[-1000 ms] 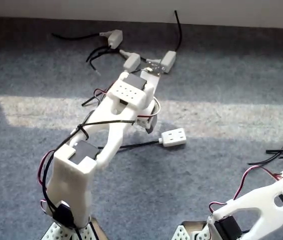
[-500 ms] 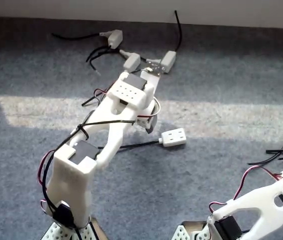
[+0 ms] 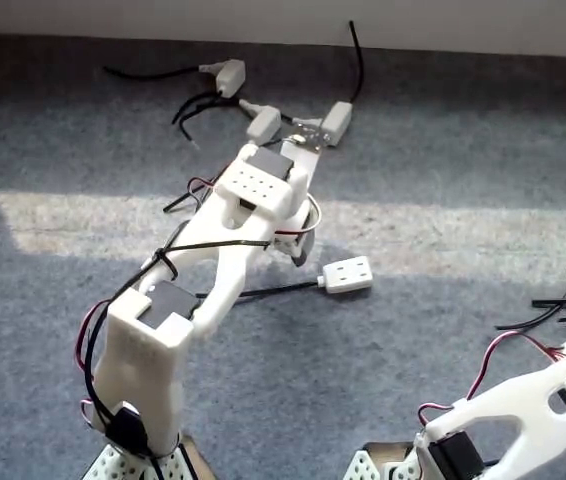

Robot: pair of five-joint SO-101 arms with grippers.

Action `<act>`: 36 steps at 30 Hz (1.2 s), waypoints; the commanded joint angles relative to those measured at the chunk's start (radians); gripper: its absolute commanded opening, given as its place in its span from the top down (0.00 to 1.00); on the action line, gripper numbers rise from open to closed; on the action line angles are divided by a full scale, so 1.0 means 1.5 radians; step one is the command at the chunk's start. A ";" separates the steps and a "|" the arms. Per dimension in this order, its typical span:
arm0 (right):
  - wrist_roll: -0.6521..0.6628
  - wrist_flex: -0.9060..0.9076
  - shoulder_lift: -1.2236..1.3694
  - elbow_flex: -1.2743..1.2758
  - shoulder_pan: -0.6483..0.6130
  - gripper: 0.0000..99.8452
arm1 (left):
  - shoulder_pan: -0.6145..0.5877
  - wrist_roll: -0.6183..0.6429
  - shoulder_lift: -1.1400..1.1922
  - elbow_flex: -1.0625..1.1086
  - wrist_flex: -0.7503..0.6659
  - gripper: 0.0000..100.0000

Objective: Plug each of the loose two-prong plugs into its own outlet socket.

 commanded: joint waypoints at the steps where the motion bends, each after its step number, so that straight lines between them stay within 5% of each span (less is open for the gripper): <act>1: -0.007 0.006 -0.037 -0.004 0.007 0.93 | -0.007 0.006 -0.040 -0.004 -0.005 0.79; 15: -0.005 0.039 -0.044 -0.011 0.008 0.99 | -0.007 0.006 -0.040 -0.004 -0.005 0.79; 22: -0.078 0.082 -0.039 -0.005 -0.007 0.85 | -0.007 0.006 -0.040 -0.004 -0.005 0.79; 30: -0.092 0.091 -0.037 -0.004 -0.004 0.86 | -0.007 0.006 -0.040 -0.004 -0.005 0.79; 36: -0.016 0.096 -0.012 -0.005 -0.019 0.96 | -0.006 0.006 -0.040 -0.004 -0.005 0.79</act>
